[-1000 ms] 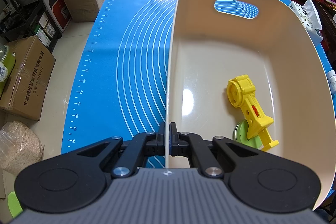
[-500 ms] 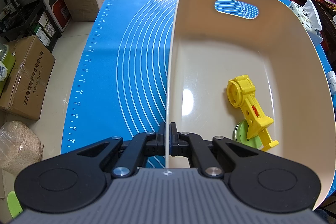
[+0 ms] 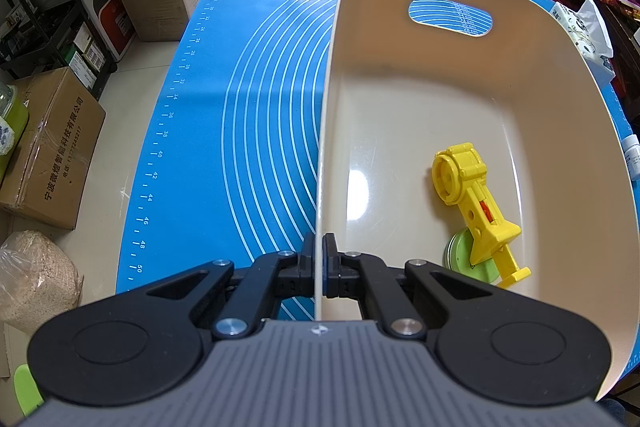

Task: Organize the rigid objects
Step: 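Carry the white charger into the beige bin and release it, then grasp the white pill bottle on the mat with the right tool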

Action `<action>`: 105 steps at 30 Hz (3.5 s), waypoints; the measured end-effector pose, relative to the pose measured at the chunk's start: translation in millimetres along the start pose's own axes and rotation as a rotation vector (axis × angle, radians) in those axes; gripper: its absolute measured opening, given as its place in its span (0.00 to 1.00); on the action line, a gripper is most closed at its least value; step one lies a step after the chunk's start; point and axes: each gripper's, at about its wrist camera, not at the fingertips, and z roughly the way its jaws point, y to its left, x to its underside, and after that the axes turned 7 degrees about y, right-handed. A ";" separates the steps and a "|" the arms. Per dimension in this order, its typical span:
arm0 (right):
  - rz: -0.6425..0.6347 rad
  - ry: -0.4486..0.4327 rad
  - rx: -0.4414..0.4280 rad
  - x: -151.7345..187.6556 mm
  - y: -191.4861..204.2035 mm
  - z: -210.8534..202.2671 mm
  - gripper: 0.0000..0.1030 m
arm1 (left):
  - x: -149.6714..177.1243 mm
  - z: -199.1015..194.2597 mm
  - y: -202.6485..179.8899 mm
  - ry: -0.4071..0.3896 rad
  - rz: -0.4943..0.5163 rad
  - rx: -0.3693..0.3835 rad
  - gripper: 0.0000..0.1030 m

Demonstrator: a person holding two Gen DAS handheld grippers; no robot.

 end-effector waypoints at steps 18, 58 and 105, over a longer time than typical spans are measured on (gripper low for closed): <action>-0.091 0.113 -0.080 -20.0 55.3 71.8 0.31 | 0.2 0.2 0.2 0.000 0.001 0.000 0.03; -0.088 0.258 -0.138 -9.7 56.0 82.7 0.66 | -0.3 2.8 -1.7 0.006 0.007 -0.013 0.04; 0.119 0.400 0.304 62.1 -208.9 127.1 0.64 | 0.9 3.5 -6.6 0.008 0.016 -0.045 0.06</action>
